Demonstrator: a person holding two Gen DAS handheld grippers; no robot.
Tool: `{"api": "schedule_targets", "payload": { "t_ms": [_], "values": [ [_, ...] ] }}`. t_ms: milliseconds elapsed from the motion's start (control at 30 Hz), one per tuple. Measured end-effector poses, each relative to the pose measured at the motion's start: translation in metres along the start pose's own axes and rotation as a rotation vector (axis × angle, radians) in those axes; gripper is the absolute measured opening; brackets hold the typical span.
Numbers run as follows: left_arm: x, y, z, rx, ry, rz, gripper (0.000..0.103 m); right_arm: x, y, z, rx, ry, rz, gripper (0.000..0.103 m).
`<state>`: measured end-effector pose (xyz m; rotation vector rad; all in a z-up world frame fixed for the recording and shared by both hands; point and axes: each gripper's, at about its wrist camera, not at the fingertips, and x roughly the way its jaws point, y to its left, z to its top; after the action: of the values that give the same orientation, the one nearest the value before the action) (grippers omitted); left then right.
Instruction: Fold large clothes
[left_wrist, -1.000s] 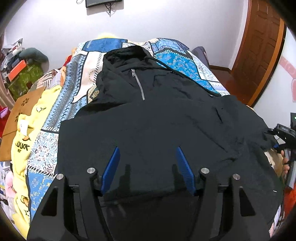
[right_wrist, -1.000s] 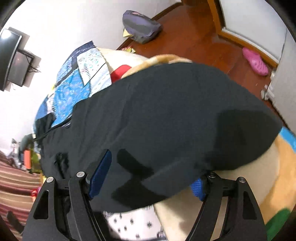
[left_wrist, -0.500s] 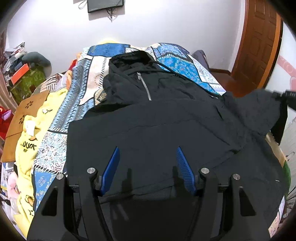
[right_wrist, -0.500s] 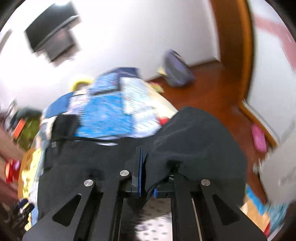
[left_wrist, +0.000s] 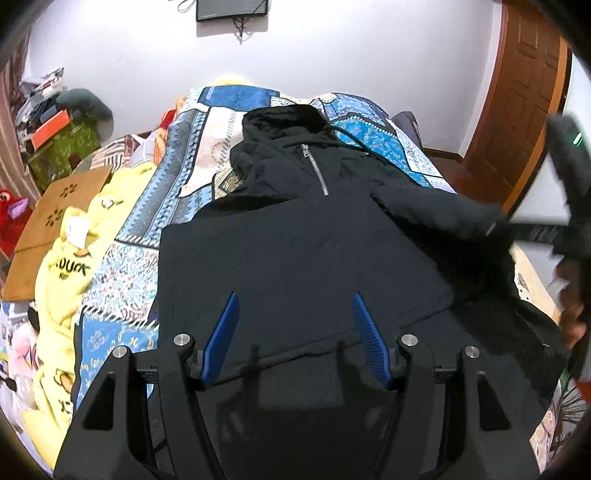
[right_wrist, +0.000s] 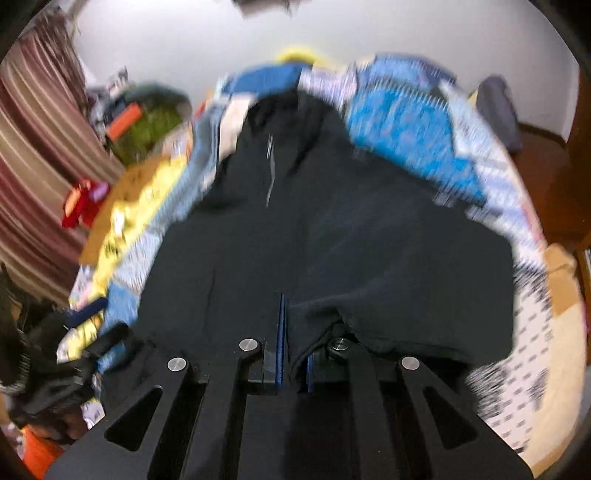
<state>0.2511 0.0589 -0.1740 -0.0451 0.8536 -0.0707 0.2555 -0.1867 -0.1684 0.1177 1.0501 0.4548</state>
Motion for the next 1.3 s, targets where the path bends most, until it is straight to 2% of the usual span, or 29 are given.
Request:
{"api": "schedule_targets", "payload": {
  "t_ms": [133, 200, 267, 333, 400, 633, 700, 767, 833, 967, 1167, 1300],
  "values": [
    [-0.002, 0.009, -0.008, -0.01, 0.016, 0.0, 0.063, 0.022, 0.006, -0.014, -0.01, 0.082, -0.069, 0.009],
    [-0.001, 0.012, -0.011, -0.009, 0.023, 0.006, 0.063, 0.023, 0.008, -0.016, -0.014, 0.125, -0.091, 0.015],
    [-0.001, 0.013, -0.012, -0.013, 0.027, 0.009, 0.063, 0.02, 0.008, -0.016, -0.011, 0.17, -0.086, 0.032],
    [-0.001, 0.013, -0.013, -0.021, 0.029, 0.007, 0.063, 0.01, 0.013, -0.015, -0.003, 0.2, -0.053, 0.041],
    [0.0, 0.012, -0.012, -0.025, 0.031, 0.003, 0.063, 0.0, 0.018, -0.015, -0.003, 0.198, -0.017, 0.042],
    [0.004, -0.003, -0.01, -0.002, 0.038, 0.001, 0.063, -0.06, -0.009, -0.02, 0.039, 0.111, -0.013, 0.042],
    [0.005, -0.008, -0.007, -0.003, 0.035, -0.004, 0.063, -0.079, -0.026, -0.02, 0.081, 0.048, -0.04, 0.043],
    [0.006, -0.012, -0.004, -0.005, 0.034, -0.011, 0.063, -0.093, -0.047, -0.019, 0.141, -0.008, -0.059, 0.052],
    [0.007, -0.018, -0.001, -0.006, 0.031, -0.016, 0.063, -0.096, -0.069, -0.019, 0.23, -0.03, -0.045, 0.054],
    [0.006, -0.025, 0.002, -0.008, 0.023, -0.026, 0.063, -0.08, -0.111, -0.025, 0.406, -0.011, 0.019, 0.054],
    [0.007, -0.031, 0.005, 0.001, 0.026, -0.021, 0.063, -0.021, -0.159, -0.044, 0.635, 0.069, 0.083, 0.054],
    [0.012, -0.026, 0.004, -0.009, 0.039, -0.011, 0.063, -0.003, -0.175, -0.045, 0.73, 0.043, 0.075, 0.054]
  ]
}}
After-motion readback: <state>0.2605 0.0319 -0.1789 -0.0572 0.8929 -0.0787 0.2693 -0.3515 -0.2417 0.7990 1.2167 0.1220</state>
